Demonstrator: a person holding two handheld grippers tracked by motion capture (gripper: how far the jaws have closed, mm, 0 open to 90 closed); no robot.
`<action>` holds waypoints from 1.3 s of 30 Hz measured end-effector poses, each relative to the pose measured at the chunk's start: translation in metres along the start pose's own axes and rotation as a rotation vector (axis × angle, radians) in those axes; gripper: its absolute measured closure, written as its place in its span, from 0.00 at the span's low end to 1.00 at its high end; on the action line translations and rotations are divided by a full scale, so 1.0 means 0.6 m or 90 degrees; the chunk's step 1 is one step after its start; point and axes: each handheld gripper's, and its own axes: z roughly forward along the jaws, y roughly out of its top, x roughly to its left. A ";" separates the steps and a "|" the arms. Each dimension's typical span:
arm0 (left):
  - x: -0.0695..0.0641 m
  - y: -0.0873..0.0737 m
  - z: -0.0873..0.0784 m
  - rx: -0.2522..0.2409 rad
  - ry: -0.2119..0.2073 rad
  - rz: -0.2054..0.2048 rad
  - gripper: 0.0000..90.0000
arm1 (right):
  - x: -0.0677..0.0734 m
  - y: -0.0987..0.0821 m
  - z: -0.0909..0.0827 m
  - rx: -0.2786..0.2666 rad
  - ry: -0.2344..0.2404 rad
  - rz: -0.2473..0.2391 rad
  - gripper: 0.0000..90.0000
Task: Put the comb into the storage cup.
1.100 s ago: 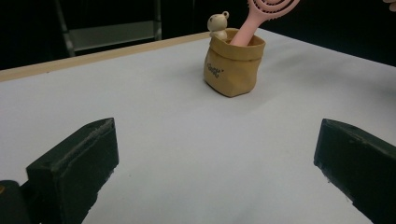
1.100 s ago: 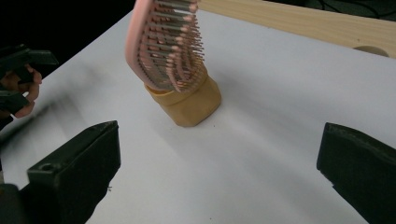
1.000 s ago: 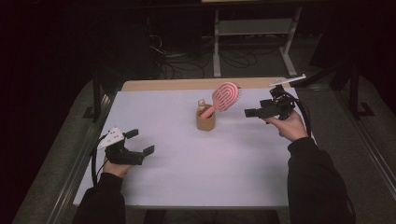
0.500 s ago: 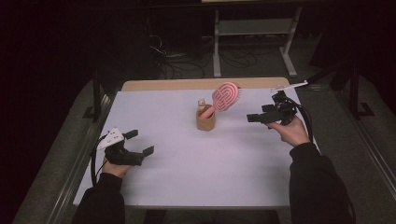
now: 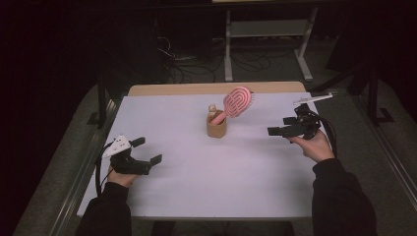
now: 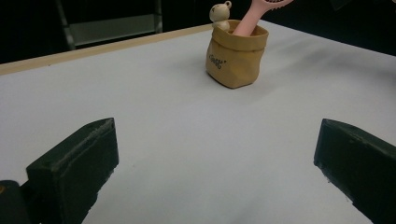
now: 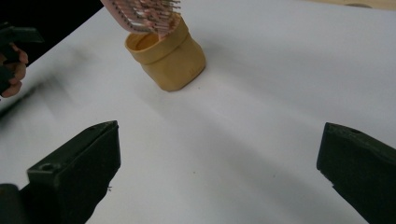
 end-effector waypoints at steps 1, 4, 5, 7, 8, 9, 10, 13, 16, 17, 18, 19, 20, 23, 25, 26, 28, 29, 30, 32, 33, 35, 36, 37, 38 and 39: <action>0.000 0.000 0.000 0.000 0.000 0.000 0.00 | -0.001 -0.003 -0.002 -0.002 0.000 0.000 0.00; 0.000 0.000 0.000 -0.001 0.000 -0.001 0.00 | -0.003 -0.010 -0.008 -0.002 -0.002 0.001 0.00; 0.000 0.000 0.000 0.000 0.001 -0.001 0.00 | -0.003 -0.012 -0.009 -0.003 -0.001 0.000 0.00; 0.000 0.000 0.001 0.001 0.000 0.000 0.00 | -0.004 -0.017 -0.012 -0.004 -0.001 -0.001 0.00; 0.000 0.000 0.001 0.001 0.001 0.000 0.00 | -0.004 -0.019 -0.013 -0.005 -0.001 -0.002 0.00; 0.000 0.000 0.001 0.002 0.000 0.001 0.00 | -0.004 -0.022 -0.015 -0.005 -0.001 -0.002 0.00; 0.000 0.000 0.001 0.002 0.000 0.001 0.00 | -0.004 -0.024 -0.016 -0.003 -0.001 -0.003 0.00; -0.001 -0.001 0.001 0.003 0.000 0.002 0.00 | -0.003 -0.029 -0.019 -0.006 -0.001 -0.004 0.00; 0.000 0.000 0.001 0.003 0.000 0.003 0.00 | -0.001 -0.033 -0.022 -0.008 0.001 -0.007 0.00; 0.000 -0.001 0.001 0.003 0.000 0.003 0.00 | 0.000 -0.035 -0.023 -0.010 0.001 -0.010 0.00; 0.000 -0.001 0.001 0.003 0.000 0.004 0.00 | 0.002 -0.036 -0.024 -0.009 0.002 -0.011 0.00; 0.000 -0.001 0.001 0.003 0.000 0.003 0.00 | 0.002 -0.037 -0.024 -0.010 0.001 -0.013 0.00; 0.000 -0.001 0.000 0.003 0.000 0.004 0.00 | 0.004 -0.039 -0.025 -0.011 0.002 -0.014 0.00; -0.001 -0.001 0.000 0.003 0.001 0.003 0.00 | 0.006 -0.044 -0.028 -0.010 0.003 -0.017 0.00; -0.001 -0.001 0.000 0.004 0.001 0.004 0.00 | 0.008 -0.048 -0.029 -0.013 0.003 -0.019 0.00; -0.001 -0.001 0.001 0.005 0.001 0.004 0.00 | 0.009 -0.050 -0.030 -0.013 0.003 -0.019 0.00; -0.001 -0.001 0.001 0.006 0.001 0.004 0.00 | 0.009 -0.054 -0.032 -0.016 0.004 -0.020 0.00; -0.001 -0.001 0.001 0.006 0.001 0.004 0.00 | 0.010 -0.057 -0.033 -0.018 0.003 -0.020 0.00; -0.001 -0.001 0.001 0.006 0.001 0.004 0.00 | 0.009 -0.059 -0.034 -0.019 0.002 -0.020 0.00; -0.001 -0.001 0.000 0.006 0.001 0.004 0.00 | 0.009 -0.065 -0.035 -0.022 0.001 -0.017 0.00; 0.000 -0.001 0.001 0.006 0.001 0.005 0.00 | 0.008 -0.067 -0.036 -0.022 0.000 -0.014 0.00; 0.000 -0.001 0.001 0.008 0.000 0.005 0.00 | 0.007 -0.074 -0.037 -0.027 -0.001 -0.014 0.00; -0.001 -0.001 0.001 0.009 -0.001 0.004 0.00 | 0.007 -0.077 -0.038 -0.027 -0.001 -0.013 0.00; -0.001 -0.001 0.001 0.009 -0.001 0.005 0.00 | 0.007 -0.080 -0.039 -0.026 -0.001 -0.012 0.00; -0.001 -0.001 0.001 0.009 -0.001 0.005 0.00 | 0.007 -0.083 -0.039 -0.027 -0.002 -0.011 0.00; -0.001 -0.001 0.001 0.009 -0.001 0.005 0.00 | 0.006 -0.086 -0.040 -0.029 -0.001 -0.011 0.00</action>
